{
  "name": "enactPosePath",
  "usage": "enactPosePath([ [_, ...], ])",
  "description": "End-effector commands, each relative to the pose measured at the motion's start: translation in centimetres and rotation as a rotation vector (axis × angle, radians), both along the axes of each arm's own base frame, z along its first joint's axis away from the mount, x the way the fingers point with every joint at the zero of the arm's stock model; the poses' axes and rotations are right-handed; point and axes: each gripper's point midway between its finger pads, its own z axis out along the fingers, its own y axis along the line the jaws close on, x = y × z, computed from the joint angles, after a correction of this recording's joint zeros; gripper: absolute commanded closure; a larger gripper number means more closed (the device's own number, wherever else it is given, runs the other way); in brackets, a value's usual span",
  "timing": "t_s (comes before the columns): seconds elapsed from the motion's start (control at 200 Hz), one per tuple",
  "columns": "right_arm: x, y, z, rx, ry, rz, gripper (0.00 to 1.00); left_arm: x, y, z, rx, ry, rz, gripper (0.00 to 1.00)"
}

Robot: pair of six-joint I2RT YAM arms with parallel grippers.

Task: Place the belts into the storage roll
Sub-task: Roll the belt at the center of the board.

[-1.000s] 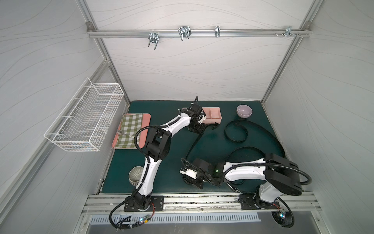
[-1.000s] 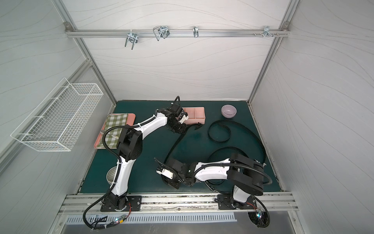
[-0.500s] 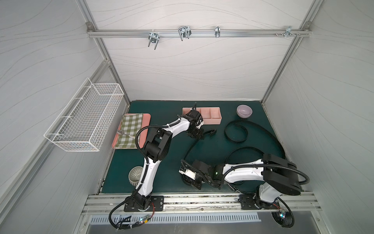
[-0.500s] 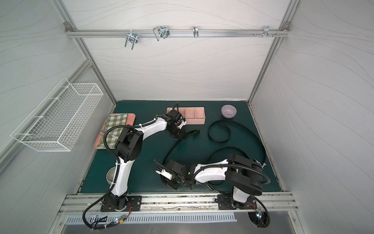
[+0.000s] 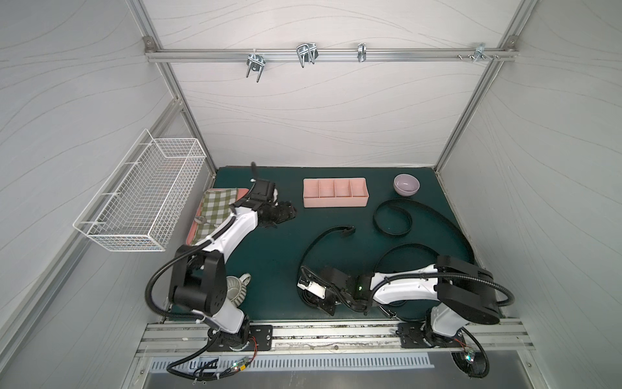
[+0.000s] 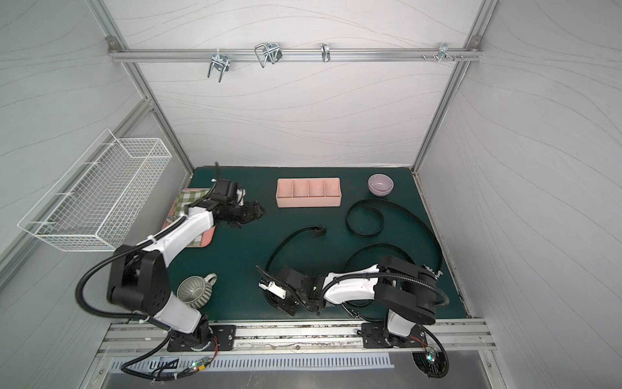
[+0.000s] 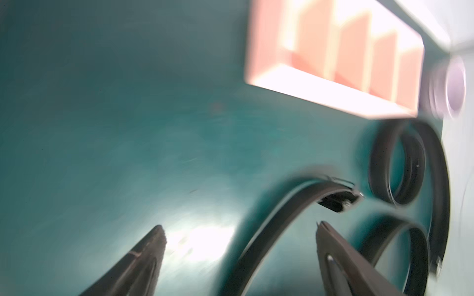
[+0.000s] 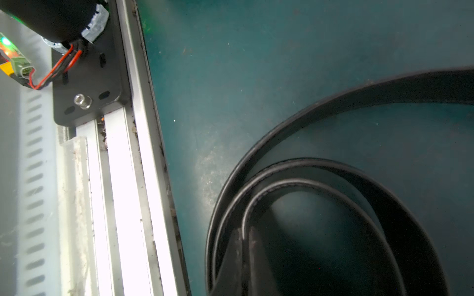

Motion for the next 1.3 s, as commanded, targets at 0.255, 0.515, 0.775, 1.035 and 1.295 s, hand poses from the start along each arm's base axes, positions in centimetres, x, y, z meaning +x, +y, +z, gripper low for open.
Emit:
enactPosePath([
  [0.255,-0.2,-3.5,-3.6,-0.143,0.03,-0.015,0.95,-10.4,0.1,-3.8,-0.214,0.117,0.148,0.2],
  [0.515,0.0,-3.5,-3.6,-0.133,0.063,-0.018,0.94,-14.2,-2.0,-5.8,-0.289,0.169,0.056,0.24],
  [0.775,0.6,-3.7,-3.5,-0.112,0.099,-0.043,0.94,-15.5,-6.6,-8.4,-0.328,0.154,-0.083,0.27],
  [1.035,0.7,-3.8,-3.7,-0.116,0.114,-0.049,0.94,-16.0,-7.6,-8.0,-0.402,0.06,-0.157,0.34],
  [1.295,1.0,-4.0,-3.8,-0.114,0.129,-0.062,0.94,-17.5,-7.8,-6.6,-0.429,-0.019,-0.23,0.29],
])
